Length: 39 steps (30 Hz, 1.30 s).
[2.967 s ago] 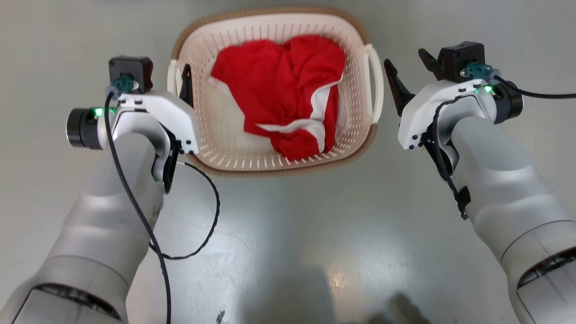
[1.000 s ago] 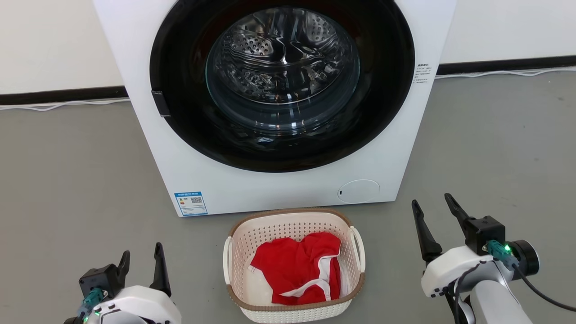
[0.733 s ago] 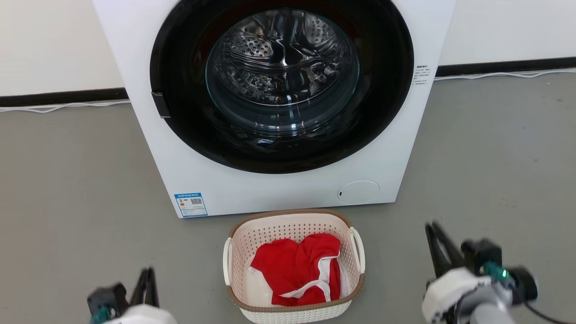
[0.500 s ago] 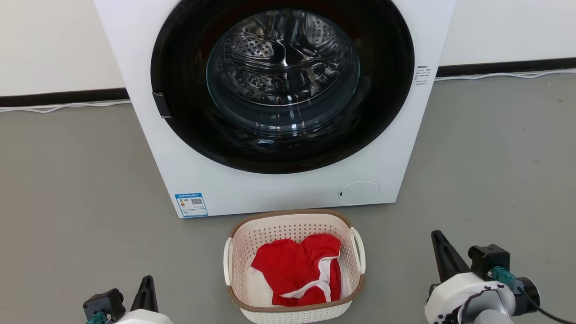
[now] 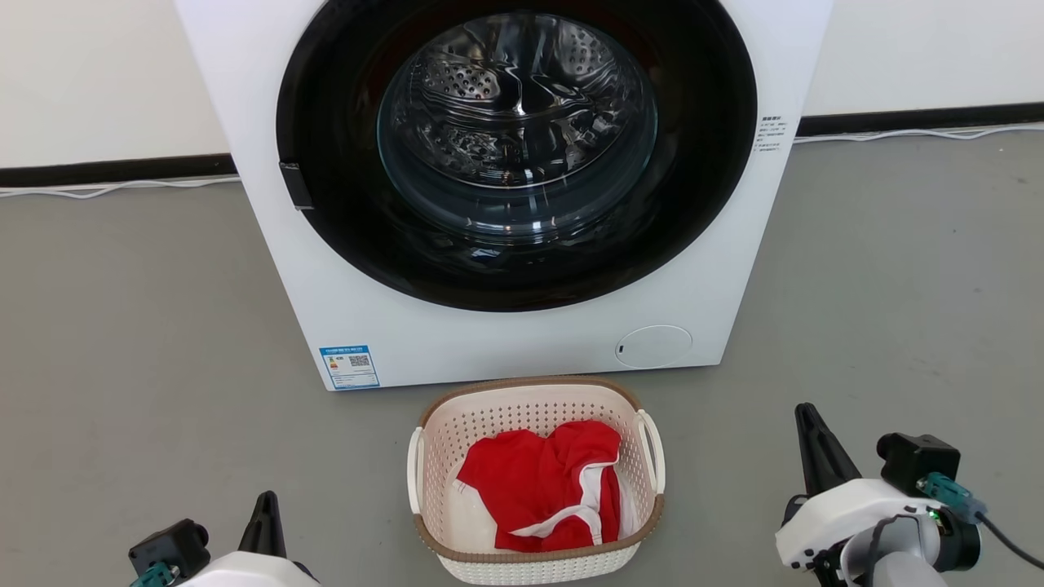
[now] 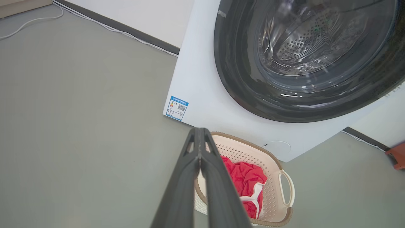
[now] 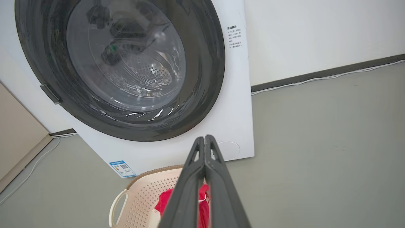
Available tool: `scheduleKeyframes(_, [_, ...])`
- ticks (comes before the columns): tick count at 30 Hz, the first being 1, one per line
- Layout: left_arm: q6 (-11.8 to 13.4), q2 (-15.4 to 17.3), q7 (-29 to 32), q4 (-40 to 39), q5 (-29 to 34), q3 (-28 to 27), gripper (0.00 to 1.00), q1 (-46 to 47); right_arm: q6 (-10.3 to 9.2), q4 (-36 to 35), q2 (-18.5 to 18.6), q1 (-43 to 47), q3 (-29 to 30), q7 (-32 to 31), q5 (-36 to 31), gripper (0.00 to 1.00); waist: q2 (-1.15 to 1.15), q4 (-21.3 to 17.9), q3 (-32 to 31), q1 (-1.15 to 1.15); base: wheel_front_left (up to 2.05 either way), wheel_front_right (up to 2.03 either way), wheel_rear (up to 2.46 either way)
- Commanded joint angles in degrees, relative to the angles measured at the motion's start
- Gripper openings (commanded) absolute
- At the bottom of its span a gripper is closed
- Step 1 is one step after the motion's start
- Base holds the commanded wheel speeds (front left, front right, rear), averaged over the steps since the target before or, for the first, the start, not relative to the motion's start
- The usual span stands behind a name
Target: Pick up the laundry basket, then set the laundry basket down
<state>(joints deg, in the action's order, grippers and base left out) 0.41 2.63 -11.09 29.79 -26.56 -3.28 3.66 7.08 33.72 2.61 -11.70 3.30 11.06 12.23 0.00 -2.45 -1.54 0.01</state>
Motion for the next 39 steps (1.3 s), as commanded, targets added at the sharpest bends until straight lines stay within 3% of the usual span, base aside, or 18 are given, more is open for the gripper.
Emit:
scheduleKeyframes(1, [-0.53, 0.57, 0.34, -1.85, -1.55, -0.49, 0.00, 2.08, 0.07, -2.05, 0.25, -1.16, 0.02, -0.57, 1.70, 0.00, 0.00, 0.02, 0.01, -0.01, 0.00, 0.00, 0.00])
scheduleKeyframes(39, [-3.26, 0.45, 6.71, -7.01, -25.28, -1.50, 0.00, 2.23, 0.20, -8.62, 0.25, 1.34, 1.16, -6.82, 30.71, 0.00, 0.00, 0.92, 0.64, -0.01, 0.00, 0.00, 0.00])
